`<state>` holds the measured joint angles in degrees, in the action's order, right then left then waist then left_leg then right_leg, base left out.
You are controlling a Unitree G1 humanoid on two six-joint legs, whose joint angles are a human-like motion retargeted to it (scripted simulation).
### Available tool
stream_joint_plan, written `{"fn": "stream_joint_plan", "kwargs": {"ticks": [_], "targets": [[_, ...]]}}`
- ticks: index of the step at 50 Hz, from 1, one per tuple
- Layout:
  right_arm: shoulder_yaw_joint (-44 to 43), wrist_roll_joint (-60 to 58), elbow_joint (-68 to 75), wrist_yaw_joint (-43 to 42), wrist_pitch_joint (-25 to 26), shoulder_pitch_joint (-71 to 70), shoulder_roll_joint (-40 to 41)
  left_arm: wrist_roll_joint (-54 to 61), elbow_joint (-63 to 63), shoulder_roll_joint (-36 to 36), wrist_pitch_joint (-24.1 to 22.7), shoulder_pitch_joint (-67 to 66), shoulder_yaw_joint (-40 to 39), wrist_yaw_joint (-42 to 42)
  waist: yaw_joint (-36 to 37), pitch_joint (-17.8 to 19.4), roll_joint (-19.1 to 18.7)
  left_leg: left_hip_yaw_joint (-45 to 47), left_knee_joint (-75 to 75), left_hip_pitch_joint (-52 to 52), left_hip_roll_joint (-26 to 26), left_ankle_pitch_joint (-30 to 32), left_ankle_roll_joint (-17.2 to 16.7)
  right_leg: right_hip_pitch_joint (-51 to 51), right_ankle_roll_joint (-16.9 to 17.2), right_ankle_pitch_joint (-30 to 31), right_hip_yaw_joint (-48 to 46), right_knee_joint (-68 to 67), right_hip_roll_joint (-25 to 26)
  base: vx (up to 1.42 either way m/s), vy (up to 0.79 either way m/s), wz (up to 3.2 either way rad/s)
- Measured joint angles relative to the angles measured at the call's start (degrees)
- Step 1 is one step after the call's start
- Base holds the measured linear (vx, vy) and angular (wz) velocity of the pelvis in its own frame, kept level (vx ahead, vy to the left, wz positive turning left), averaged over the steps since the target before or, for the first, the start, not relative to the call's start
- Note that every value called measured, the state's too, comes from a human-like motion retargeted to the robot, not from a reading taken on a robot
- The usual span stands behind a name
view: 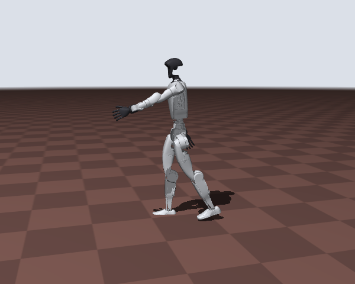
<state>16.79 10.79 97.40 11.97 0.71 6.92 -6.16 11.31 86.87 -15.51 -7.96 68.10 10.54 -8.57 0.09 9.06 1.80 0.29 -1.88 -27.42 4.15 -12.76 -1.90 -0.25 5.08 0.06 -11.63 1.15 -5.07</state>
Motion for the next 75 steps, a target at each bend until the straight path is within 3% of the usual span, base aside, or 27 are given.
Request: {"fn": "stream_joint_plan", "kwargs": {"ticks": [2, 3, 5, 8, 10, 13, 16, 22, 25, 26, 28, 30, 34, 37, 40, 43, 47, 50, 53, 58, 60, 62, 65, 67, 70, 72, 75], "targets": [[2.01, 8.62, 0.00, -3.12, -1.76, -11.10, -1.25, -5.53, 2.07, 2.38, -0.16, -14.82, -0.88, -4.38, 5.54, 0.60, 2.93, 4.73, -13.53, 4.02, 2.43, 0.64, 0.66, 4.13, 0.95, 0.69, 3.85, 1.52, -2.00, 0.53, -0.23, -1.44], [1.08, 10.44, 0.00, -4.51, -2.01, -17.54, -2.35, -8.26, 3.17, 2.77, 0.70, -23.05, -1.57, -8.33, 6.82, -0.40, 4.70, 8.43, -27.92, 11.36, 2.50, -2.09, -0.10, 4.34, 0.97, 0.25, 5.07, 1.50, -3.50, 0.43, -0.20, -0.79], [-6.15, 9.31, -1.32, -9.95, -3.94, -31.54, -5.80, -8.84, 5.38, 3.11, 0.61, -39.43, -2.10, -13.05, 6.53, -6.78, 5.73, 13.72, -61.51, 33.46, -2.94, -9.56, 0.62, -0.56, 0.11, -0.63, 5.48, 1.27, -3.50, 0.36, -0.13, -0.12], [-14.92, 14.37, -7.06, -17.39, -7.82, -52.89, -10.12, -8.29, 8.64, 2.83, -1.30, -61.67, -0.98, -12.58, 9.88, -7.17, 7.47, 17.23, -90.83, 48.59, -8.17, -19.95, 6.05, 0.78, 0.21, -2.18, 8.19, 2.32, -3.87, 0.47, -0.05, -0.74], [-13.70, 25.21, -10.11, -20.73, -12.66, -66.50, -12.58, -4.49, 8.69, 2.37, -3.17, -75.55, 1.93, -13.94, 13.99, -5.89, 9.21, 18.88, -103.18, 55.18, -9.75, -24.61, 8.58, 2.12, 0.37, -3.17, 11.01, 2.24, -4.70, 0.51, -0.01, -1.18], [-6.11, 38.33, -10.64, -24.78, -19.44, -85.05, -18.26, 2.52, 6.38, -0.05, -4.30, -93.65, 5.17, -17.32, 19.96, -4.86, 10.43, 19.10, -113.03, 64.71, -11.98, -28.51, 9.79, 3.16, 0.94, -4.45, 13.29, 1.62, -4.85, 0.51, 0.02, -0.72], [-0.33, 38.16, -7.91, -27.28, -19.43, -100.12, -23.96, 3.86, 5.73, -3.43, -2.64, -107.24, 3.75, -19.85, 23.39, -5.17, 10.83, 18.10, -114.28, 72.56, -12.71, -29.21, 10.32, 5.62, 1.69, -4.88, 12.90, 3.20, -4.97, 0.53, 0.08, 0.02], [5.97, 37.41, -3.87, -28.66, -19.00, -114.57, -24.90, 7.17, 6.13, -4.75, 0.53, -115.73, -0.73, -21.74, 23.47, -7.89, 11.77, 20.05, -90.69, 74.57, -13.65, -25.91, 11.93, 7.50, 2.19, -7.22, 11.99, 2.52, -5.46, 0.50, 0.10, 0.21], [2.83, 37.61, -3.63, -28.11, -18.70, -111.46, -20.99, 8.57, 5.73, -1.97, 1.67, -109.37, 0.86, -20.73, 22.00, -9.02, 12.02, 24.71, -61.03, 63.74, -11.83, -23.77, 9.95, 8.14, 3.30, -7.91, 12.88, 0.58, -6.09, 0.52, 0.13, -0.27], [0.70, 38.18, -4.65, -28.15, -19.18, -108.42, -19.39, 9.12, 6.15, -0.94, 1.11, -105.07, 1.30, -18.50, 22.60, -7.89, 11.90, 27.21, -45.35, 55.70, -9.44, -21.19, 8.24, 9.82, 4.14, -8.20, 13.91, -0.04, -6.70, 0.61, 0.18, -0.94], [-4.09, 39.11, -8.22, -29.22, -21.80, -100.64, -16.03, 11.31, 7.23, 1.00, -2.35, -95.15, 1.45, -11.51, 24.48, -4.75, 9.14, 30.87, -13.87, 37.77, -5.36, -11.84, 5.55, 14.99, 5.29, -9.17, 16.50, -1.29, -5.78, 0.67, 0.24, -1.29], [-9.94, 35.34, -13.32, -31.37, -23.51, -89.72, -12.35, 14.35, 8.47, 3.04, -6.25, -83.55, 0.45, -3.94, 23.92, -3.32, 4.37, 31.10, 4.92, 25.85, -4.41, -0.22, 3.20, 19.31, 4.41, -10.33, 17.76, -3.35, -2.45, 0.63, 0.30, -0.45], [-14.82, 14.35, -17.92, -26.62, -16.74, -59.18, -5.77, 8.55, 8.41, 5.48, -5.88, -56.28, -2.53, 2.76, 14.55, -3.57, -1.00, 24.69, 6.88, 20.27, -5.61, 4.67, -2.11, 16.81, -1.19, -7.37, 11.84, -21.72, 1.42, 0.50, 0.31, 1.43], [-10.95, -1.15, -10.96, -15.33, -10.45, -38.16, -5.16, -5.21, 6.01, 4.92, -1.06, -30.88, -2.90, 1.23, 8.74, -6.93, -2.71, 19.44, 6.88, 22.88, -5.99, 4.09, -2.03, -5.10, -5.00, -10.06, 7.52, -60.79, 1.49, 0.34, 0.21, 1.63], [-10.68, -11.25, -3.64, -7.90, -3.68, -20.35, -5.78, -12.32, 2.20, 1.26, 4.03, -5.57, -2.86, 1.82, 2.62, -6.01, -3.74, 15.01, 6.88, 22.14, -5.69, 2.52, -2.91, -21.25, -6.84, -15.65, 6.31, -90.10, 0.48, 0.42, 0.11, 1.38], [-12.84, -8.38, -2.83, -3.24, -2.35, -3.92, -8.30, -8.05, -0.65, -5.49, 5.63, 14.73, 1.02, 4.28, -4.28, -4.82, -5.14, 12.20, 6.88, 20.52, -5.80, 1.93, -3.58, -33.92, -7.60, -17.44, 6.00, -107.39, -0.03, 0.48, 0.07, 0.80], [-9.75, 1.28, -1.90, 2.17, -3.73, 14.38, -13.86, -3.03, 1.07, -14.54, 4.85, 34.16, 10.51, 5.11, -10.47, -5.35, -7.67, 11.37, 6.88, 18.72, -6.70, 0.40, -3.08, -47.13, -10.05, -19.40, 5.35, -115.33, 0.34, 0.51, 0.04, 0.03], [-8.70, 4.12, 0.00, 4.83, -2.79, 24.74, -16.52, -4.03, 4.13, -17.44, 4.58, 43.69, 16.23, 3.16, -12.91, -5.54, -8.46, 10.75, 6.88, 16.86, -6.60, -0.77, -2.27, -51.44, -11.14, -21.09, 4.44, -111.84, -0.52, 0.52, 0.01, 0.10], [-9.25, 6.01, 0.00, 8.03, -1.61, 30.40, -14.94, -4.74, 5.04, -16.23, 3.47, 46.78, 17.89, 0.66, -12.30, -5.57, -7.94, 10.04, 6.88, 14.90, -6.33, -1.58, -2.54, -50.70, -10.67, -21.84, 3.73, -99.88, -0.85, 0.51, -0.04, 0.15], [-9.03, 9.24, 0.00, 9.38, -2.22, 26.50, -9.38, -3.01, 3.23, -9.74, 0.50, 35.05, 12.84, -0.96, -10.35, -6.45, -6.32, 6.91, 6.88, 11.05, -5.74, -2.40, -3.56, -34.75, -7.47, -21.73, -1.65, -59.16, -3.15, 0.53, -0.08, 0.49], [-9.55, 12.95, 0.00, 5.78, -2.46, 20.78, -7.77, 0.35, 1.17, -5.87, -1.29, 25.22, 9.22, 0.87, -10.46, -5.49, -5.29, 4.43, 6.05, 7.72, -5.24, -3.05, -3.64, -20.29, -4.47, -17.53, -5.34, -32.85, -2.77, 0.62, -0.13, 0.99], [-11.70, 14.22, 0.00, 0.29, -1.59, 11.92, -6.65, 2.61, -0.48, -1.69, -1.92, 14.24, 5.92, 3.50, -8.54, -3.32, -2.52, 2.80, 4.49, 3.40, -3.01, -3.21, -2.46, -5.26, 0.07, -6.80, -6.75, -8.00, -1.88, 0.64, -0.19, 0.22], [-12.08, 15.17, 0.00, -5.23, -3.09, -5.02, -5.73, -3.76, 0.22, 3.58, -2.57, -5.80, 4.12, 1.50, 0.76, -2.01, 1.42, 6.88, -1.51, 1.54, 0.80, -0.64, 1.76, 3.77, 4.45, 1.40, -1.53, 3.85, -1.77, 0.55, -0.24, -1.64], [-10.01, 17.19, -0.25, -7.88, -4.90, -18.72, -5.80, -11.40, 3.43, 5.12, -2.24, -21.97, 6.31, -4.51, 5.77, -2.01, 5.01, 12.44, -21.59, 9.80, 2.19, -4.74, 2.71, 5.37, 5.11, 1.40, 3.13, 3.85, -4.25, 0.42, -0.22, -1.84], [-15.73, 13.51, -4.32, -14.16, -8.92, -39.61, -7.67, -13.78, 7.44, 6.09, -4.96, -46.87, 13.10, -12.99, 6.47, -9.82, 7.15, 16.23, -71.80, 41.48, -4.35, -17.73, 4.88, -1.39, 3.74, 0.71, 5.89, 3.85, -4.62, 0.33, -0.10, -0.67], [-17.39, 18.57, -8.52, -18.83, -12.64, -53.54, -8.94, -12.44, 8.59, 6.04, -6.97, -61.34, 15.82, -12.74, 9.68, -9.36, 8.11, 17.71, -90.81, 51.14, -7.80, -22.80, 7.21, -0.83, 3.75, -0.82, 8.70, 3.85, -4.43, 0.47, -0.01, -1.12], [-12.11, 28.46, -14.76, -25.30, -19.19, -72.45, -12.23, -6.95, 7.30, 4.37, -8.45, -80.66, 16.57, -13.45, 15.53, -8.15, 9.83, 19.17, -109.05, 63.09, -11.85, -25.99, 9.12, 0.00, 3.83, -2.60, 12.18, 3.85, -4.79, 0.50, 0.05, -0.98]]}}
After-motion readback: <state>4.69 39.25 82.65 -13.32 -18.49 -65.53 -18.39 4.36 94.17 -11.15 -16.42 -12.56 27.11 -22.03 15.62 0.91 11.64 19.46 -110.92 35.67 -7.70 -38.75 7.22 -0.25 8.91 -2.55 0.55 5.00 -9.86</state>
